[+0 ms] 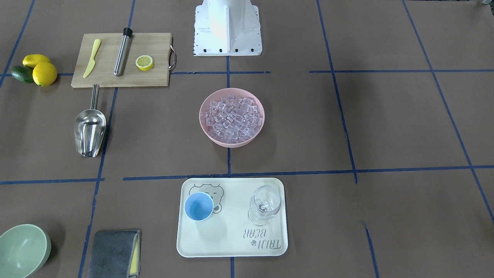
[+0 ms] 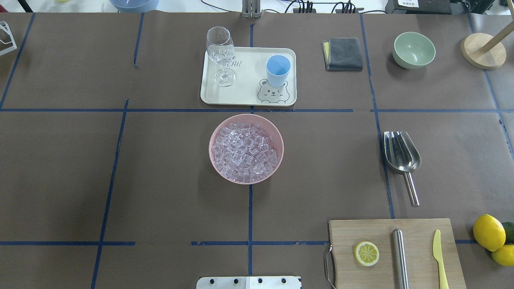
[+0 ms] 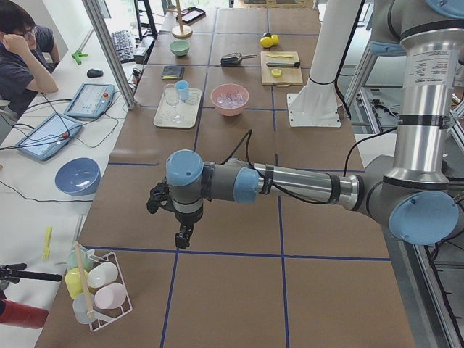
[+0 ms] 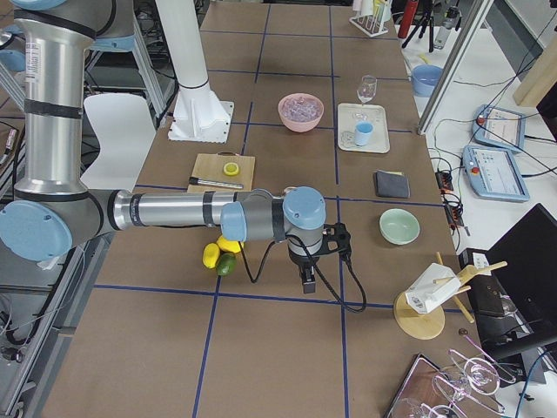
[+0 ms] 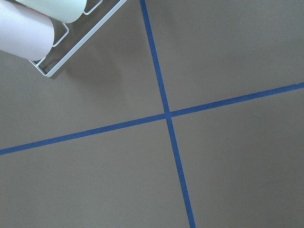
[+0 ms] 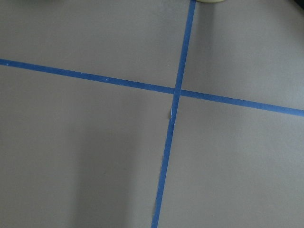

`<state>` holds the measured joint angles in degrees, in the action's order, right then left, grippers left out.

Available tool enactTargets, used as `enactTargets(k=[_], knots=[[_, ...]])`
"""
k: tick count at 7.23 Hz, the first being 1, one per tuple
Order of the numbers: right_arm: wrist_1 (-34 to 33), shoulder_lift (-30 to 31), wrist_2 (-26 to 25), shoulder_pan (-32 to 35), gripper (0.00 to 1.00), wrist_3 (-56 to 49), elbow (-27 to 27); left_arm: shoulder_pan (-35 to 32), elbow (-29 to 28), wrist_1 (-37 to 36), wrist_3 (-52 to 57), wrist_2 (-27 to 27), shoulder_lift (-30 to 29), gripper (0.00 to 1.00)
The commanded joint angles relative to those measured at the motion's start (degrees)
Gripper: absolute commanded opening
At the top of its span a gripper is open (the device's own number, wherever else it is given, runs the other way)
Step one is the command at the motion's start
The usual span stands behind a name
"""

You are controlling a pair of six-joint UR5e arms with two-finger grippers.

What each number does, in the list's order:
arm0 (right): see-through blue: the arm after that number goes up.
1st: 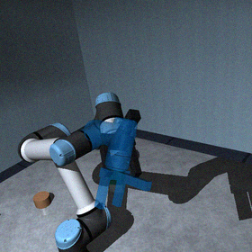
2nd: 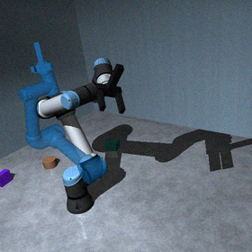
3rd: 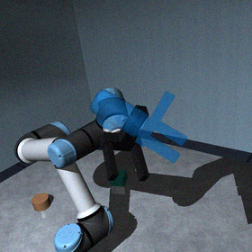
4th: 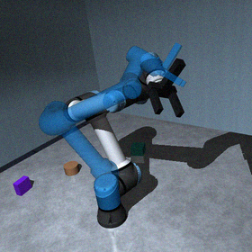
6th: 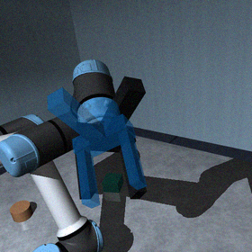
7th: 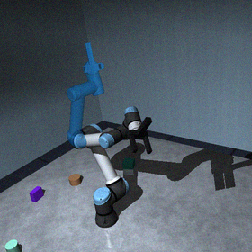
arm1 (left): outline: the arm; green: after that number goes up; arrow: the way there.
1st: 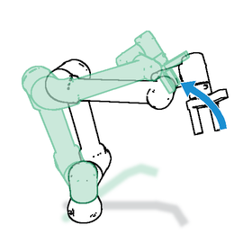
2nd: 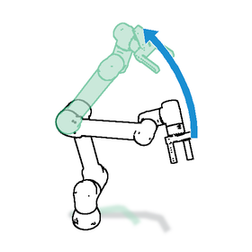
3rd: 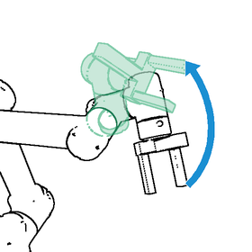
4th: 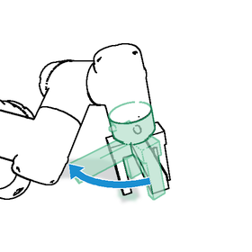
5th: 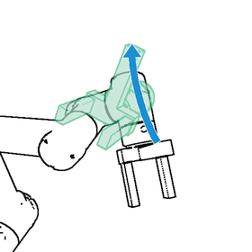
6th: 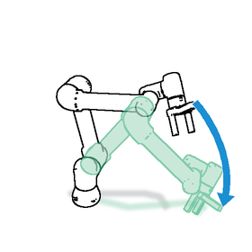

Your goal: Put ice in cup with scoop

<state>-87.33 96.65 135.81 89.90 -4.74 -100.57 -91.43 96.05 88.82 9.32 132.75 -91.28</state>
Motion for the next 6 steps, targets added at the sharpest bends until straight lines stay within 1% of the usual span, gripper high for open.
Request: enactTargets(k=[1, 2, 3, 4, 5, 6], knots=[[0.05, 0.2, 0.68, 0.02, 1.0, -0.1, -0.06, 0.03, -0.61, 0.21, 0.0, -0.04, -1.87, 1.0], [0.14, 0.12, 0.6, 0.02, 1.0, -0.1, -0.23, 0.02, -0.95, 1.77, 0.0, -0.47, -2.49, 1.0], [-0.12, 0.2, 1.29, 0.02, 1.0, 0.16, -0.76, 0.02, -1.57, 6.84, 0.0, -0.3, -1.89, 1.0], [-0.21, 0.2, 1.3, 0.02, 1.0, 0.25, -0.85, 0.11, -4.01, 9.67, -0.35, 0.04, -2.66, 1.0], [-0.13, 0.12, 1.21, 0.02, 1.0, 0.26, -0.85, 0.11, -4.12, 9.53, -0.09, -0.21, -3.19, 1.0], [-0.13, -0.15, 1.21, 0.02, 1.0, 0.6, -0.33, 0.11, -4.47, 11.18, -0.35, 0.05, -3.2, 1.0]])
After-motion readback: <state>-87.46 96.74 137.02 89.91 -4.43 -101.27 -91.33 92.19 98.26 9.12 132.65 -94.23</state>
